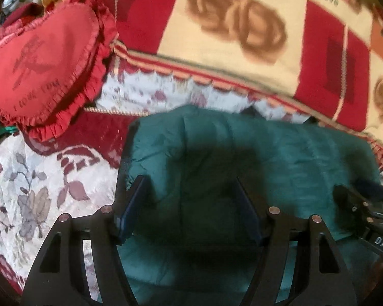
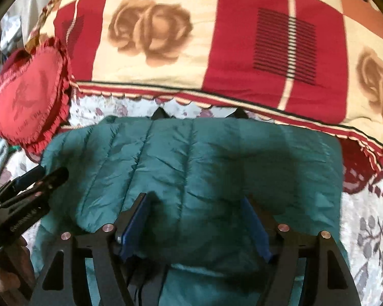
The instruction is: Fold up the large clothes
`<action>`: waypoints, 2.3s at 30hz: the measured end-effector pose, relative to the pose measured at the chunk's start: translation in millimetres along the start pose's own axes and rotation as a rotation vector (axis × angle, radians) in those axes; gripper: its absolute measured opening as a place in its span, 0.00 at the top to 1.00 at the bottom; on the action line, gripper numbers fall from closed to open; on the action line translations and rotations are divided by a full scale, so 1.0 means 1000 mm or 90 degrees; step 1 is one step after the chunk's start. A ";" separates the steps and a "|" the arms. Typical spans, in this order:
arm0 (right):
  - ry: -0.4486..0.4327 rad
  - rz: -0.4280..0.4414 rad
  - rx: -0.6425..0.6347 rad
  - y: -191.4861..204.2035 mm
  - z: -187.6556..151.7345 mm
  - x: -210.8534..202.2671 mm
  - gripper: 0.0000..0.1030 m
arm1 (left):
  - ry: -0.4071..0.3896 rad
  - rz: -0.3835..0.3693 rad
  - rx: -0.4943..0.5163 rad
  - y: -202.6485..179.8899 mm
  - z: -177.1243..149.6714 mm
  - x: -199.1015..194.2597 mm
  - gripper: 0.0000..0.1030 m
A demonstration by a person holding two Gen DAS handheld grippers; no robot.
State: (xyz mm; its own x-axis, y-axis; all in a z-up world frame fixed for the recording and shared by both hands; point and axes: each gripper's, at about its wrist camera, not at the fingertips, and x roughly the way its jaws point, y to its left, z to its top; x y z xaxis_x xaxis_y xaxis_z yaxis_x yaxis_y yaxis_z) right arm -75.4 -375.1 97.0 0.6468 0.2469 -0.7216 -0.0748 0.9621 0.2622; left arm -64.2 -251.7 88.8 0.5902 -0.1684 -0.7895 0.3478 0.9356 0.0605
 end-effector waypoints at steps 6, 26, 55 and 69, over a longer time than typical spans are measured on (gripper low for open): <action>0.010 -0.023 0.007 0.001 -0.002 0.031 0.30 | -0.002 -0.003 0.000 0.002 -0.007 0.020 0.32; -0.006 -0.088 0.079 -0.077 -0.014 0.005 0.30 | -0.010 -0.003 -0.003 0.002 -0.010 0.031 0.31; -0.024 -0.105 0.055 -0.070 -0.046 -0.028 0.20 | -0.016 -0.029 -0.003 0.006 -0.015 0.014 0.31; -0.050 -0.063 0.042 -0.042 -0.079 -0.104 0.20 | -0.012 -0.079 -0.021 0.040 -0.075 -0.072 0.31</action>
State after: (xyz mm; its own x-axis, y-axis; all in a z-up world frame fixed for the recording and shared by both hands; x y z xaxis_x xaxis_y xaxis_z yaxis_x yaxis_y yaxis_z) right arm -199.6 -432.4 110.4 0.7058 0.1386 -0.6947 0.0408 0.9711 0.2352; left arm -147.1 -178.9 102.5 0.5580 -0.2895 -0.7777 0.3957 0.9166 -0.0572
